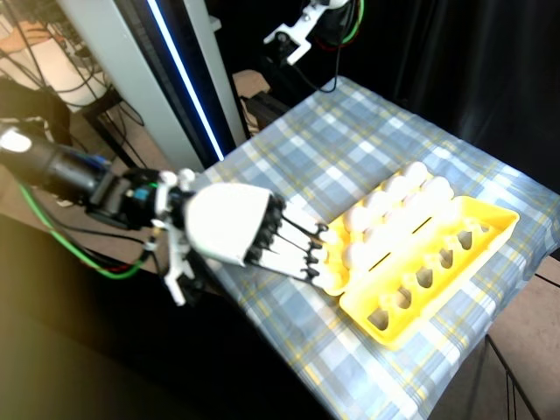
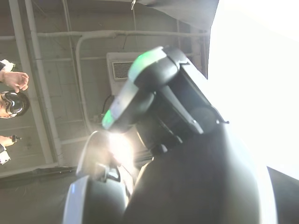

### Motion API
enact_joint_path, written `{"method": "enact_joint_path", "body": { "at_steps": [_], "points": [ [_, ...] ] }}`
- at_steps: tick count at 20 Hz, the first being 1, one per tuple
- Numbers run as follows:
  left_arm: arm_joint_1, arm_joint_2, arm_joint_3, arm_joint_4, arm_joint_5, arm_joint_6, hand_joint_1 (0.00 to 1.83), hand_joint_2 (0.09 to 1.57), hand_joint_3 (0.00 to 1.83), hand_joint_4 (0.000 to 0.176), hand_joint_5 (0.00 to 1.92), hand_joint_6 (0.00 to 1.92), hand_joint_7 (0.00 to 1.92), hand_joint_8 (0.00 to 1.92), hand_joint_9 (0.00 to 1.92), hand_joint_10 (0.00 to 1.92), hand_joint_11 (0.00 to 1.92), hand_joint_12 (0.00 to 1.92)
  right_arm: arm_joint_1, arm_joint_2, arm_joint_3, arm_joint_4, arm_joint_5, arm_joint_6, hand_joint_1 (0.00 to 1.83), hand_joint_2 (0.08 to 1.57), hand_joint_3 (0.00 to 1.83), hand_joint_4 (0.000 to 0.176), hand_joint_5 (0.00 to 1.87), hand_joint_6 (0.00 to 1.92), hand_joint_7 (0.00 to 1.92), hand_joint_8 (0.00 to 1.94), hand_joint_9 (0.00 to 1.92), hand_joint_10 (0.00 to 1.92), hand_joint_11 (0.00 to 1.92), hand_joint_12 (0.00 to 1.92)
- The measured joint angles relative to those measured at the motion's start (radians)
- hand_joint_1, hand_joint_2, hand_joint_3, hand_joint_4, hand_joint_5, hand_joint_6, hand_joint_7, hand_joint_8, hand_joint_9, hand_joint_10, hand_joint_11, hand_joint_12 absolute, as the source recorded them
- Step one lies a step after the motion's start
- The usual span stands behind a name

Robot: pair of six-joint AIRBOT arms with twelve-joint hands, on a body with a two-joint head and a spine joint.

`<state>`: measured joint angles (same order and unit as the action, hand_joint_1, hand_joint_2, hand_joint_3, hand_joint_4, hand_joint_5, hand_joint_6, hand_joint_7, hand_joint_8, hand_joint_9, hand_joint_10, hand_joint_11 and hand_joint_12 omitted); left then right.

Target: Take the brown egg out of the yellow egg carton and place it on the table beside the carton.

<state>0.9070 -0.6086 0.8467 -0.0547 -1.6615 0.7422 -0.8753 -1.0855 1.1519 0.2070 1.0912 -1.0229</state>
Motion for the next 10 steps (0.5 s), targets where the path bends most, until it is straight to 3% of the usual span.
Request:
{"method": "enact_joint_path", "body": {
  "at_steps": [3, 5, 7, 8, 10],
  "points": [
    [0.000, 0.000, 0.000, 0.000, 0.000, 0.000, 0.31, 1.25, 0.00, 0.000, 0.88, 1.92, 1.23, 1.92, 1.27, 1.92, 1.03, 1.92, -0.049, 0.042, -0.065, -0.023, 0.076, 0.000, 0.94, 1.00, 0.00, 0.000, 0.91, 0.00, 1.05, 0.00, 0.94, 0.00, 0.47, 0.77],
    [0.000, 0.000, 0.000, 0.000, 0.000, 0.000, 0.30, 1.26, 0.00, 0.000, 0.90, 1.92, 1.26, 1.92, 1.30, 1.92, 1.09, 1.92, -0.068, 0.047, -0.084, -0.034, 0.102, 0.000, 0.88, 1.01, 0.00, 0.000, 0.91, 0.00, 1.04, 0.00, 0.91, 0.00, 0.39, 0.76],
    [0.000, 0.000, 0.000, 0.000, -0.001, 0.000, 0.24, 1.26, 0.00, 0.000, 0.96, 1.92, 1.29, 1.92, 1.33, 1.92, 1.12, 1.92, -0.098, 0.047, -0.109, -0.040, 0.140, 0.000, 0.91, 1.00, 0.00, 0.000, 0.92, 0.00, 1.04, 0.00, 0.85, 0.00, 0.30, 0.68],
    [0.000, 0.000, 0.000, -0.001, 0.000, 0.000, 0.27, 1.26, 0.00, 0.000, 0.95, 1.92, 1.27, 1.92, 1.31, 1.92, 1.08, 1.92, -0.116, 0.044, -0.120, -0.048, 0.155, 0.000, 0.91, 1.02, 0.00, 0.000, 0.92, 0.00, 1.07, 0.00, 0.84, 0.00, 0.33, 0.49],
    [0.000, 0.000, 0.000, 0.000, 0.000, 0.000, 0.28, 1.26, 0.00, 0.000, 0.95, 1.92, 1.25, 1.92, 1.30, 1.92, 1.10, 1.92, -0.129, 0.032, -0.124, -0.043, 0.163, -0.001, 0.95, 1.02, 0.00, 0.000, 0.92, 0.00, 1.08, 0.00, 0.82, 0.00, 0.29, 0.45]
  ]
}}
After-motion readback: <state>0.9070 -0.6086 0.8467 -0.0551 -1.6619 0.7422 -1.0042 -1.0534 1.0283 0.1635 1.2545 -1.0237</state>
